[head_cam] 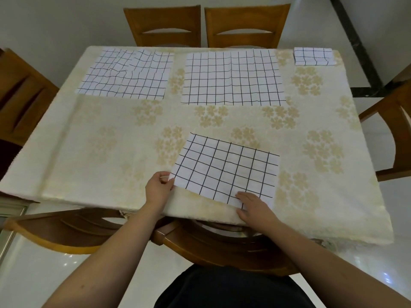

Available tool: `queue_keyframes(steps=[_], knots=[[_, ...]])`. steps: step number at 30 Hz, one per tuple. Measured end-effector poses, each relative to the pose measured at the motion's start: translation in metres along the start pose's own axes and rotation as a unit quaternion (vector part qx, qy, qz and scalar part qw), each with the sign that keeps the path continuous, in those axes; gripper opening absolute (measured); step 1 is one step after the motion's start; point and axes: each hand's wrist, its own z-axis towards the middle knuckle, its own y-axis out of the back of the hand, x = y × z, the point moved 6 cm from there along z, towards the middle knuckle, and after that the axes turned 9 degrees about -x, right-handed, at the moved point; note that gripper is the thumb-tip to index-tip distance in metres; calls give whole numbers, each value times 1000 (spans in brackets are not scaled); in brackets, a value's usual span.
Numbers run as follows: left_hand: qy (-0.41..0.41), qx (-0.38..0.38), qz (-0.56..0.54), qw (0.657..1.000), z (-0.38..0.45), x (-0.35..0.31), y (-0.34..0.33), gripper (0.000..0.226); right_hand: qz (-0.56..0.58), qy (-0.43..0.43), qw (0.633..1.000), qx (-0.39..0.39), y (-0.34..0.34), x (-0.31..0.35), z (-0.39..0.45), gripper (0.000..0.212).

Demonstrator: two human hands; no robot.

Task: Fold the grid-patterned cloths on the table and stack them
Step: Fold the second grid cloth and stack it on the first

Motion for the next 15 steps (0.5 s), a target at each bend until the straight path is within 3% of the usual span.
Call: queue_keyframes(steps=[8, 11, 15], knots=[[14, 5, 62, 998, 21, 26, 17, 17, -29, 14, 999, -6, 0, 0, -2, 56], [51, 58, 36, 996, 24, 38, 12, 15, -37, 9, 999, -10, 0, 2, -1, 55], [6, 143, 83, 986, 19, 32, -2, 14, -43, -1, 999, -17, 0, 5, 0, 55]])
